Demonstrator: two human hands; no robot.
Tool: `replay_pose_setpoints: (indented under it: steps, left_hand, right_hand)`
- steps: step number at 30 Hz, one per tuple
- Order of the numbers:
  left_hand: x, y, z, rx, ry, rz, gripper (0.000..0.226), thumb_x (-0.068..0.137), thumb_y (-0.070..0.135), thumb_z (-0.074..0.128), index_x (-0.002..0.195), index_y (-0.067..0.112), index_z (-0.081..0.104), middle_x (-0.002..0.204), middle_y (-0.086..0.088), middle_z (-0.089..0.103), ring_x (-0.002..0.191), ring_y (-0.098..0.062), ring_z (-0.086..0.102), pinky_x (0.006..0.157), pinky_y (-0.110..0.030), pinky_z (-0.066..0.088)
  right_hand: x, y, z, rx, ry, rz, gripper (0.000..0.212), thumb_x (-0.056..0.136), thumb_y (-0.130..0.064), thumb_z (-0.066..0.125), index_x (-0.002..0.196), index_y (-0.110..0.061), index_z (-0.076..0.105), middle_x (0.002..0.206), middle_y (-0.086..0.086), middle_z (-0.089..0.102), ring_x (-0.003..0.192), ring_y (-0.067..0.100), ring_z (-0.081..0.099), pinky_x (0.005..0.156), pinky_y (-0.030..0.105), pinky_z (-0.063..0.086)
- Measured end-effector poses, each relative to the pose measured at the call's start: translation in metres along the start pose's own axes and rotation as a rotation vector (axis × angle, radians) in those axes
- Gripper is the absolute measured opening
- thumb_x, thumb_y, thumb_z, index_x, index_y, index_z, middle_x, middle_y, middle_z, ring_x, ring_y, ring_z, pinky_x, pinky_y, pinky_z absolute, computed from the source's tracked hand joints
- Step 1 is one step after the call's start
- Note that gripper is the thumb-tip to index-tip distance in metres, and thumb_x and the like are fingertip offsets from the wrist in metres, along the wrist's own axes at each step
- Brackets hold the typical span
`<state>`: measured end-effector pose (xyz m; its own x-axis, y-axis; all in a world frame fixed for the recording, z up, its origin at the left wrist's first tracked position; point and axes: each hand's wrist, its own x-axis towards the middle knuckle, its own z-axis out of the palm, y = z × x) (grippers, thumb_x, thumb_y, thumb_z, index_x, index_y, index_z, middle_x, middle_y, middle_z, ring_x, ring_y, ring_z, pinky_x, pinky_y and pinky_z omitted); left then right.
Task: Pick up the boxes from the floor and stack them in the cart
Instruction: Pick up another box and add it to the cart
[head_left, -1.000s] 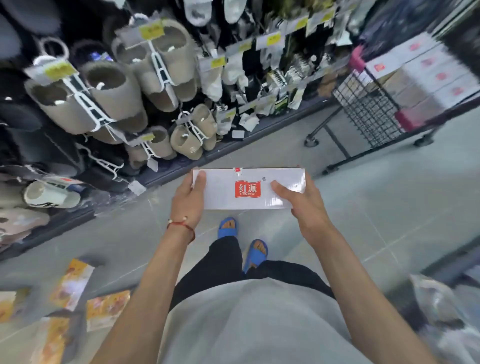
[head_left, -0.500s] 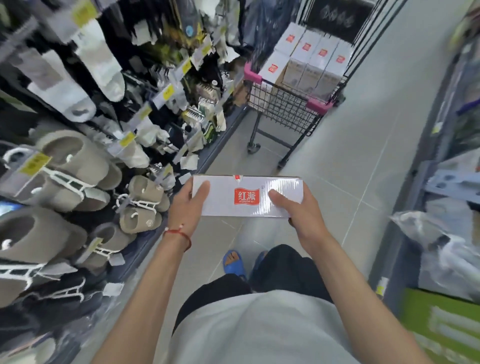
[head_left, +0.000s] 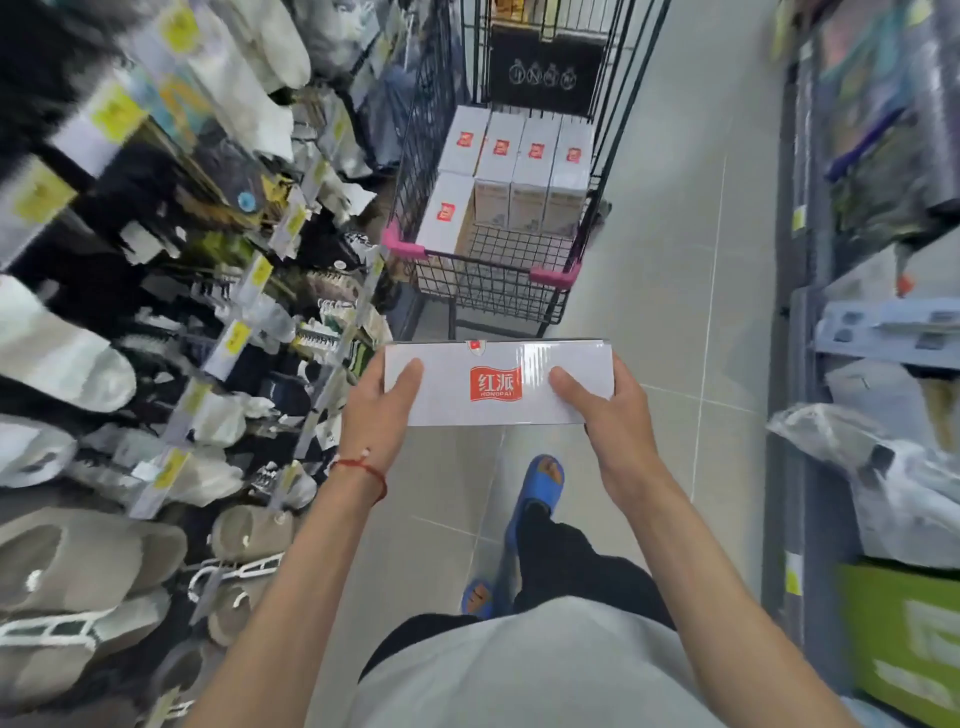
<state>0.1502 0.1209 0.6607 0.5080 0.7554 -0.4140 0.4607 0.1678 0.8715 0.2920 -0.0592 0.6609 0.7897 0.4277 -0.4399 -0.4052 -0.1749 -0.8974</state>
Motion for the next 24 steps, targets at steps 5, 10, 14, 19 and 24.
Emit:
replay_pose_setpoints:
  steps: [5,10,14,19,24]
  left_hand:
    - [0.064,0.046,0.035,0.050,0.066,-0.002,0.050,0.089,0.052,0.055,0.134,0.028,0.057,0.124,0.006,0.069,0.115,-0.018,0.065,0.105,-0.047,0.048]
    - [0.114,0.089,0.066,0.072,0.090,0.010,0.043,0.091,0.049,0.050,0.128,0.031,0.060,0.120,0.007,0.070,0.112,-0.016,0.066,0.101,-0.047,0.051]
    - [0.151,0.114,0.087,0.113,0.112,0.022,0.032,0.104,0.031,0.041,0.132,0.024,0.055,0.123,0.001,0.064,0.115,-0.020,0.061,0.100,-0.041,0.049]
    - [0.208,0.126,0.100,0.153,0.125,-0.029,0.042,0.107,0.033,0.035,0.147,0.021,0.042,0.136,-0.004,0.057,0.125,-0.024,0.054,0.110,-0.043,0.041]
    - [0.268,0.139,0.108,0.090,0.164,-0.143,0.049,0.104,0.042,0.033,0.150,0.026,0.040,0.126,-0.001,0.057,0.119,-0.027,0.057,0.107,-0.039,0.043]
  right_hand:
    - [0.076,-0.039,-0.004,0.009,-0.022,-0.016,0.031,0.097,-0.020,0.071,0.127,-0.021,0.064,0.110,-0.007,0.076,0.097,0.005,0.073,0.075,0.017,0.056]
    - [0.147,-0.075,-0.010,0.023,-0.051,-0.013,0.032,0.099,-0.016,0.069,0.129,-0.019,0.063,0.113,-0.006,0.076,0.096,0.002,0.073,0.074,0.014,0.055]
    - [0.198,-0.101,-0.008,-0.005,-0.057,-0.001,0.033,0.098,-0.015,0.070,0.130,-0.015,0.063,0.113,-0.003,0.076,0.093,0.001,0.072,0.071,0.013,0.054]
    - [0.268,-0.127,0.007,-0.047,-0.074,0.047,0.034,0.096,-0.015,0.072,0.129,-0.015,0.064,0.112,-0.001,0.075,0.089,0.004,0.073,0.065,0.015,0.055]
    - [0.334,-0.143,0.032,-0.147,-0.110,0.070,0.042,0.096,-0.023,0.073,0.136,-0.022,0.060,0.118,-0.003,0.075,0.103,0.013,0.074,0.073,0.021,0.060]
